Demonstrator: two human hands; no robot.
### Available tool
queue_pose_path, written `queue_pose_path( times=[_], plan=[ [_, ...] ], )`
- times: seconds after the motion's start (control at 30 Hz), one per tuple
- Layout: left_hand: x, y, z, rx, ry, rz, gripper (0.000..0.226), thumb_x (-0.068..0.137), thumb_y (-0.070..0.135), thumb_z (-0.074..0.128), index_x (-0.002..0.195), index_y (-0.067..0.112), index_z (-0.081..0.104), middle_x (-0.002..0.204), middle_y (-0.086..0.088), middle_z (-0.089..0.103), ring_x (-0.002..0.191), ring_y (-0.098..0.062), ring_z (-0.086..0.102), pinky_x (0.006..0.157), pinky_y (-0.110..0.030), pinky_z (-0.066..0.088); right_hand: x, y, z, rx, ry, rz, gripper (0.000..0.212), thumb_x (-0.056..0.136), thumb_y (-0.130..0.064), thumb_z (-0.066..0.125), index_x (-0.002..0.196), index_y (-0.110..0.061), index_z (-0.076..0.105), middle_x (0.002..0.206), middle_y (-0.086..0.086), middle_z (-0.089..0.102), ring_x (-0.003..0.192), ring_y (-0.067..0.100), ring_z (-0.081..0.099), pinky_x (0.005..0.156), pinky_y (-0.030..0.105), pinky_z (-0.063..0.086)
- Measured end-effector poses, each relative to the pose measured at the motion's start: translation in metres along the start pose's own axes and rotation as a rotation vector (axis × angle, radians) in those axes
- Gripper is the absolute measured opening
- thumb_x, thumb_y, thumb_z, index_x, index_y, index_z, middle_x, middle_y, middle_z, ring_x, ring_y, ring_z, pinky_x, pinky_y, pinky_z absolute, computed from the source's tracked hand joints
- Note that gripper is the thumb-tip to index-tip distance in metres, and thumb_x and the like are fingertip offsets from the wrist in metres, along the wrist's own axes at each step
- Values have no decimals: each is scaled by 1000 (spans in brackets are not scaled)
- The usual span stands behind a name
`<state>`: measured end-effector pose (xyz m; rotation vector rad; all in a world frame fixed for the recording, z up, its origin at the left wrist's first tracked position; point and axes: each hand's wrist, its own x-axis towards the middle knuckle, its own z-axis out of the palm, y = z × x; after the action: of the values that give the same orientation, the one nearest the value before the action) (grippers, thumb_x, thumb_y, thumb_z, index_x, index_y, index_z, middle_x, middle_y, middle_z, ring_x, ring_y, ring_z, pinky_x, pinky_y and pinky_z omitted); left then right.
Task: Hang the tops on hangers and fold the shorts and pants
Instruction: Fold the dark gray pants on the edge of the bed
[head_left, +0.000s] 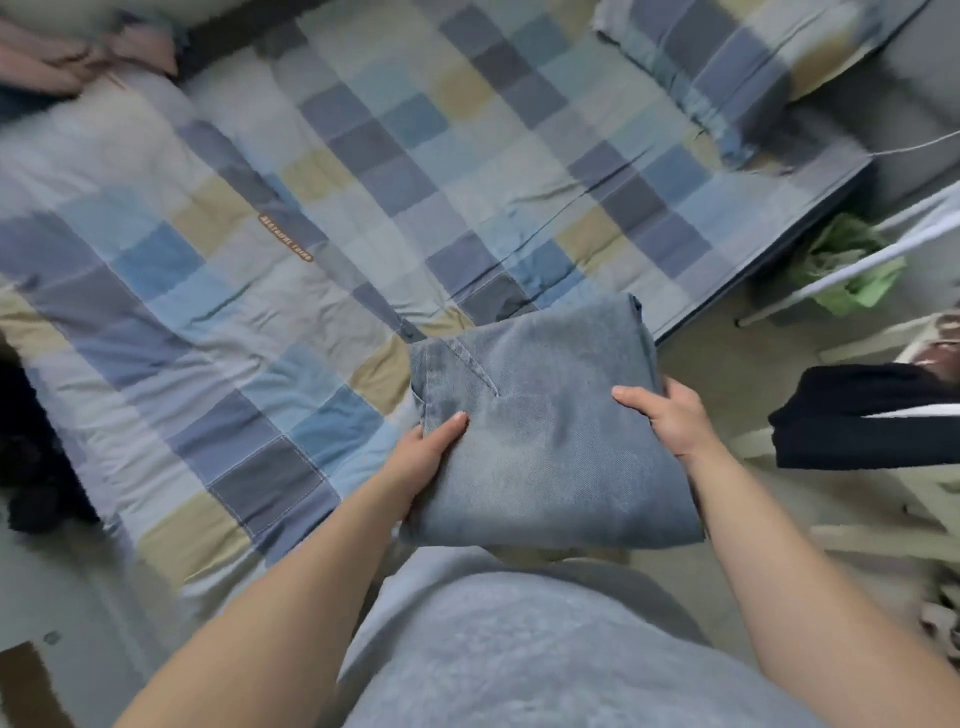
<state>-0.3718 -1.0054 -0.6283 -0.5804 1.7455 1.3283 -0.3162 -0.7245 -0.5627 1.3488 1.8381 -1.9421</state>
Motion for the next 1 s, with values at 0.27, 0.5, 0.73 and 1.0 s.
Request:
queue_pose_path(
  times=[0.27,0.5,0.73,1.0],
  plan=[
    [-40,86,110,176,-29,382,53,70,70,73,104,29,74,94,15,77,88,-9,74,89,-37,58,-46,-18,-141,248,77,-260,16,87,0,69,99,-10,68,85,-3,78,75,14,75,58,22,57],
    [-92,134,269,210,-119,593,35,80,56,77,102,29,72,94,12,77,89,-11,74,79,-33,60,-62,-12,-313,394,145,-400,28,86,-4,69,113,-14,71,108,10,76,98,30,73,71,31,60],
    [-151,183,434,284,-362,731,32,83,49,77,107,29,71,98,8,78,89,-12,75,72,-27,60,-107,-7,-462,508,315,-489,24,89,-12,68,105,-28,75,111,5,76,99,25,74,69,28,61],
    [-196,237,618,383,-625,911,22,84,45,78,100,31,74,96,14,77,87,-3,73,66,-14,55,-135,2,-591,663,652,-582,23,86,-17,71,106,-26,76,109,4,76,96,22,75,66,25,59]
  ],
)
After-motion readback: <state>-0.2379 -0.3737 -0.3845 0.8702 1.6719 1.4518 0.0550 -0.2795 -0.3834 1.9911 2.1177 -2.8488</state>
